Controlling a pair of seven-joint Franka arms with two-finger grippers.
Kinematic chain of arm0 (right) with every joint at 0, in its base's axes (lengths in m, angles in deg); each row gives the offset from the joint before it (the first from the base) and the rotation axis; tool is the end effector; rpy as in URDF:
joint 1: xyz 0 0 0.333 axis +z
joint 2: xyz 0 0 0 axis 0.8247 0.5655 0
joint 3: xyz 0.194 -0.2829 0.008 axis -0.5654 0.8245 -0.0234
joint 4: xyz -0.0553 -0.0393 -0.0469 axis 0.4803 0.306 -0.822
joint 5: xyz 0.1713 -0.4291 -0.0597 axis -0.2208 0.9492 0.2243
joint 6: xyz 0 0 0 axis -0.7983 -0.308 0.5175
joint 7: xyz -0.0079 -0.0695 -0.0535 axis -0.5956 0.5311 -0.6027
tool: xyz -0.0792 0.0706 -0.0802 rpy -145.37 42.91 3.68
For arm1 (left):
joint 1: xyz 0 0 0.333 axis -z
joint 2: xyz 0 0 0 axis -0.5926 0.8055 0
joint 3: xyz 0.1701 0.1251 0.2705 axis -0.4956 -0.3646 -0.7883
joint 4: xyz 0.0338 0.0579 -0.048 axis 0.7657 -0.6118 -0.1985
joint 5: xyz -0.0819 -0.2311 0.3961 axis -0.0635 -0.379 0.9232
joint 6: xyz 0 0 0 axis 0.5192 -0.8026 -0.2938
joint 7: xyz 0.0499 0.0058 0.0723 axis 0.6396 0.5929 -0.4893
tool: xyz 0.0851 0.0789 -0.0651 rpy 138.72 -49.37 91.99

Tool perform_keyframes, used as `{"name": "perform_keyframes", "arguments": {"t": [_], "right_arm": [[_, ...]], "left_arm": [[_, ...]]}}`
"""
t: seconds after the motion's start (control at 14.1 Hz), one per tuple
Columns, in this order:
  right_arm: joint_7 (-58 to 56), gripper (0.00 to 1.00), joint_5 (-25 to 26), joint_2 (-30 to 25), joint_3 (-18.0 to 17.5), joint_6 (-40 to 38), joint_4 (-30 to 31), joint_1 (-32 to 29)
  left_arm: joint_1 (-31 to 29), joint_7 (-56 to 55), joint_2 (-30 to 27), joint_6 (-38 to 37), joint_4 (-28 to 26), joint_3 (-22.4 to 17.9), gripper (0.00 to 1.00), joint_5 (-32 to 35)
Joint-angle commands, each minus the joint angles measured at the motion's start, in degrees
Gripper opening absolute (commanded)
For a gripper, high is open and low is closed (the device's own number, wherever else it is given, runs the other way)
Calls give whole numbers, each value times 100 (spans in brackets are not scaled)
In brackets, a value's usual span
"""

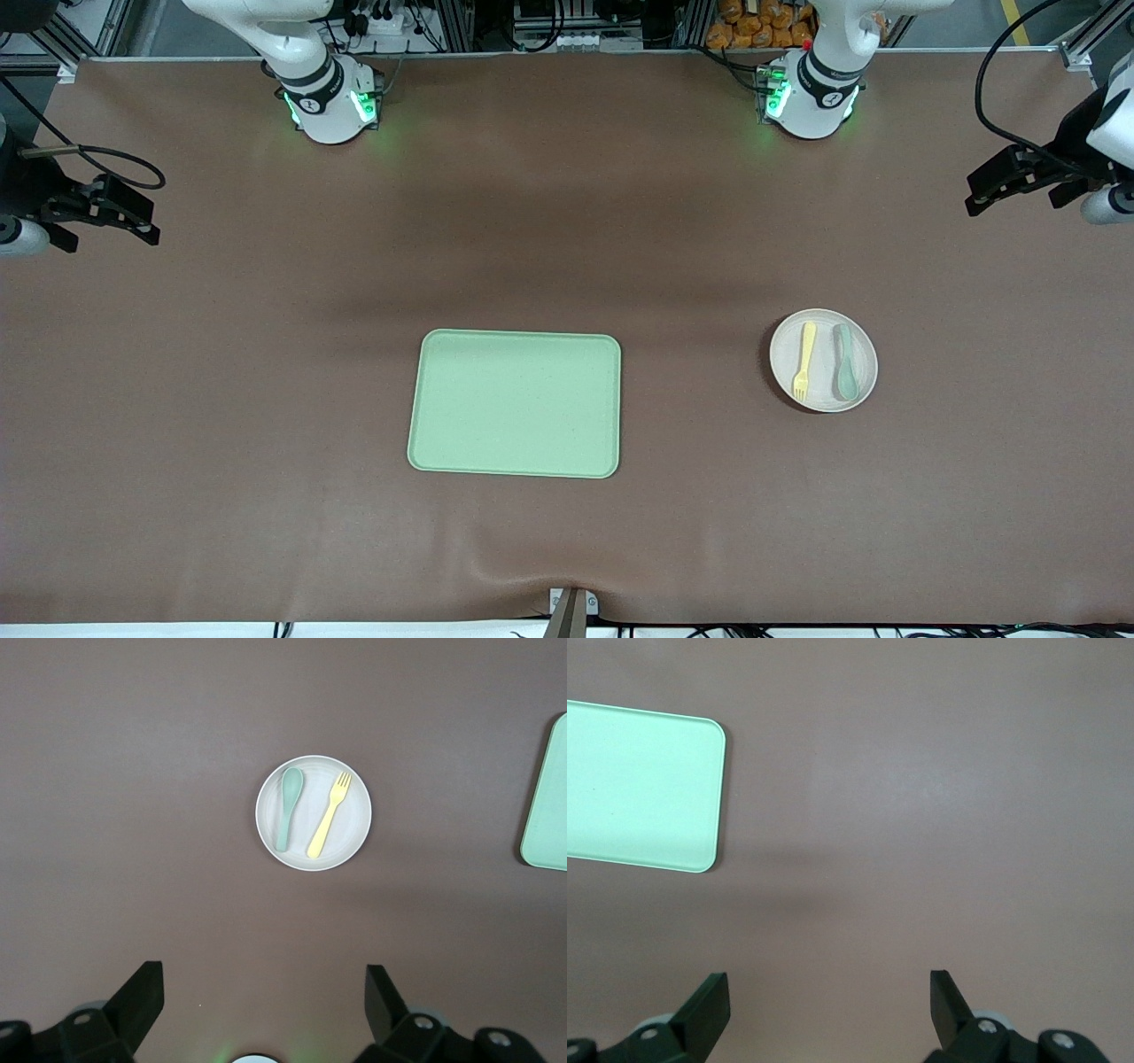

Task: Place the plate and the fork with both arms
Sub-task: 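Move the left gripper toward the white plate's rim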

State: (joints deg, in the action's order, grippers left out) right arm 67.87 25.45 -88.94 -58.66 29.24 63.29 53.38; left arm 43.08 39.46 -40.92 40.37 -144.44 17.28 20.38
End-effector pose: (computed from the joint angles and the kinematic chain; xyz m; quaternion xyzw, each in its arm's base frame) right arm 0.6266 0.0128 0.6385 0.9990 0.0451 0.0057 0.0004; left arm 0.5991 -0.0502 0.6646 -0.9990 -0.0408 0.0057 0.0143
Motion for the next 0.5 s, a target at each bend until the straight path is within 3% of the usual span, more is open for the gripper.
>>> {"name": "perform_keyframes", "arguments": {"t": [0.0, 0.43], "right_arm": [[-102, 100, -80, -16, -79, -26, 1, -142], [-110, 100, -141, -7, -8, -17, -8, -142]], "left_arm": [[55, -37, -66, -133, 39, 4, 100, 145], [-6, 164, 92, -142, 118, -22, 100, 136]]}}
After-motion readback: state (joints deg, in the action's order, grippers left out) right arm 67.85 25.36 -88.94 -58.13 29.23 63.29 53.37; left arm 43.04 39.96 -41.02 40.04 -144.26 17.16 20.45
